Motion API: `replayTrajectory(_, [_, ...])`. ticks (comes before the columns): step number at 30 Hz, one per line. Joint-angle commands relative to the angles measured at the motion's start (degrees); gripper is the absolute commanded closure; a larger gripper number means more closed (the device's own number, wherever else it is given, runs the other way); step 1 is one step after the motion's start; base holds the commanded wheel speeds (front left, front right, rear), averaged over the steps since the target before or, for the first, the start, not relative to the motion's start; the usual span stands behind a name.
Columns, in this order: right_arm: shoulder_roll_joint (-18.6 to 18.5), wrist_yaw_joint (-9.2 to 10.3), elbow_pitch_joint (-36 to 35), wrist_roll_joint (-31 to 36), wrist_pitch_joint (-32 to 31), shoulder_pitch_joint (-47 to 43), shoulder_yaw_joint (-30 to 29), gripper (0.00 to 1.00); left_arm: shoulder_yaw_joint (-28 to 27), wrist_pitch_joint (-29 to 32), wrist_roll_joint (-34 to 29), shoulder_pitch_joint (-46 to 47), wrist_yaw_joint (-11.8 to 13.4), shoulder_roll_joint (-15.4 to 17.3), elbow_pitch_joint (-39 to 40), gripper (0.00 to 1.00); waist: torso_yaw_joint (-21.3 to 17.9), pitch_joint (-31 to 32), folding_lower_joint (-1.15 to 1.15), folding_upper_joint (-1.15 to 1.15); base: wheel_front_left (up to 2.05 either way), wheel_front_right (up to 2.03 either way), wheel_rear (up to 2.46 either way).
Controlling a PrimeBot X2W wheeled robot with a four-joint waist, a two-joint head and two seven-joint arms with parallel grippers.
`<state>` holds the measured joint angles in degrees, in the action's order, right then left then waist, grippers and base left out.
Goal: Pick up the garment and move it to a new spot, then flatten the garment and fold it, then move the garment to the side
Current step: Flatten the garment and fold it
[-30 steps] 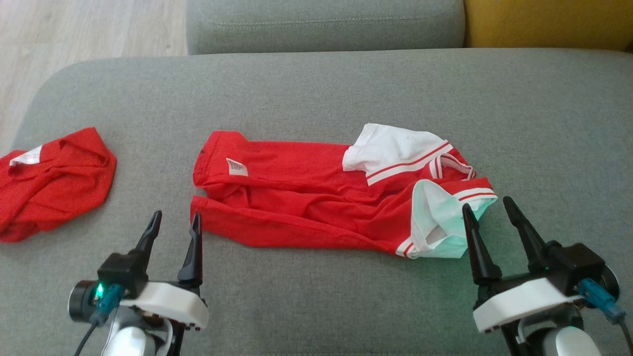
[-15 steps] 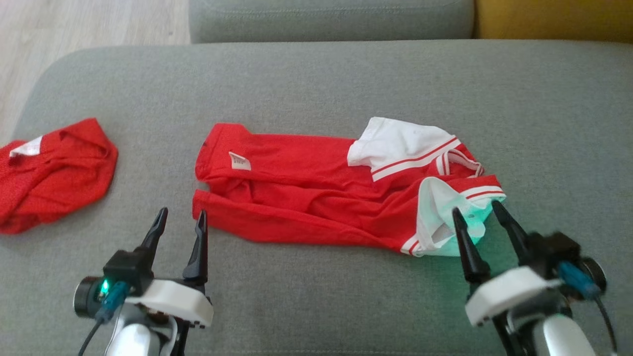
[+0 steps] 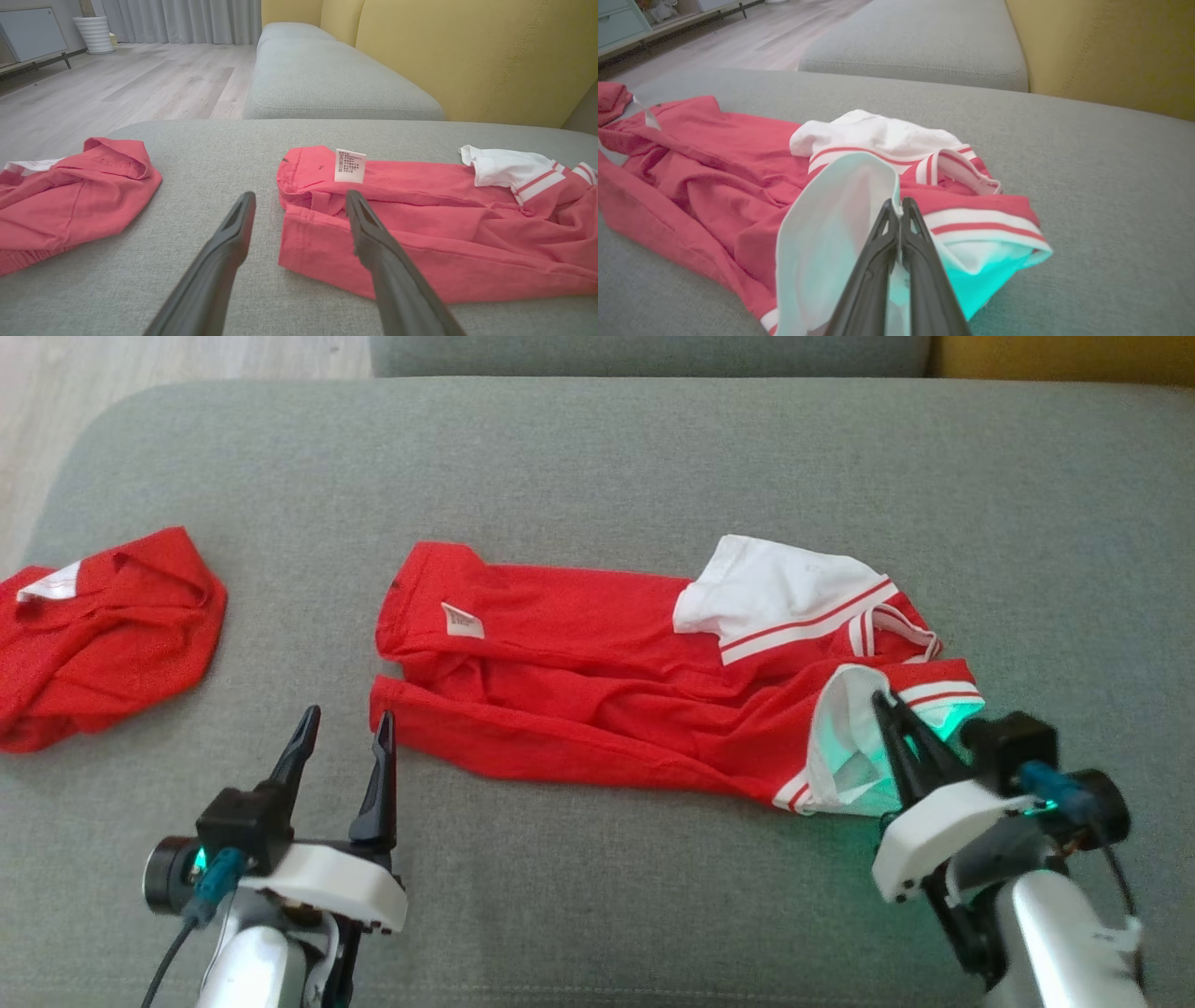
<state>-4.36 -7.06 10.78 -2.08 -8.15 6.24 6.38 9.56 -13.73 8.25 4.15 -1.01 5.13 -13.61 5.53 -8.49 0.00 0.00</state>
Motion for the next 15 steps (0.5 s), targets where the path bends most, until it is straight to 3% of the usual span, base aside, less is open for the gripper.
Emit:
replayTrajectory(1, [0.3,-0.43,-3.3,-0.9,0.6,1.0,0.2,1.00,-1.9,-0.8,0.5,3.1,0.2,0.7,1.3,0.00,-0.4,-0.4,0.00,0.00,0.00,0.00,0.00])
replayTrajectory(12, [1.4,-0.43,-12.7,-7.7,0.2,-11.4,-6.9,1.00,-1.9,-1.1,0.7,3.7,0.3,1.0,1.2,0.00,-1.9,-0.9,0.00,0.00,0.00,0.00,0.00])
replayTrajectory(13, [1.5,-0.43,-12.8,-8.9,0.2,-12.5,-7.4,0.64,-1.9,-1.1,0.8,3.7,0.4,1.0,1.2,0.00,-2.1,-1.0,0.00,0.00,0.00,0.00,0.00])
replayTrajectory(14, [1.5,-0.43,-12.7,-9.6,0.1,-13.4,-7.9,0.05,-1.9,-1.1,0.8,3.7,0.3,1.0,1.2,0.00,-2.2,-1.0,0.00,0.00,0.00,0.00,0.00])
replayTrajectory(15, [1.5,-0.43,-12.6,-10.2,0.0,-14.0,-8.3,0.00,-1.9,-1.1,0.8,3.7,0.3,1.1,1.2,0.00,-2.4,-1.1,0.00,0.00,0.00,0.00,0.00])
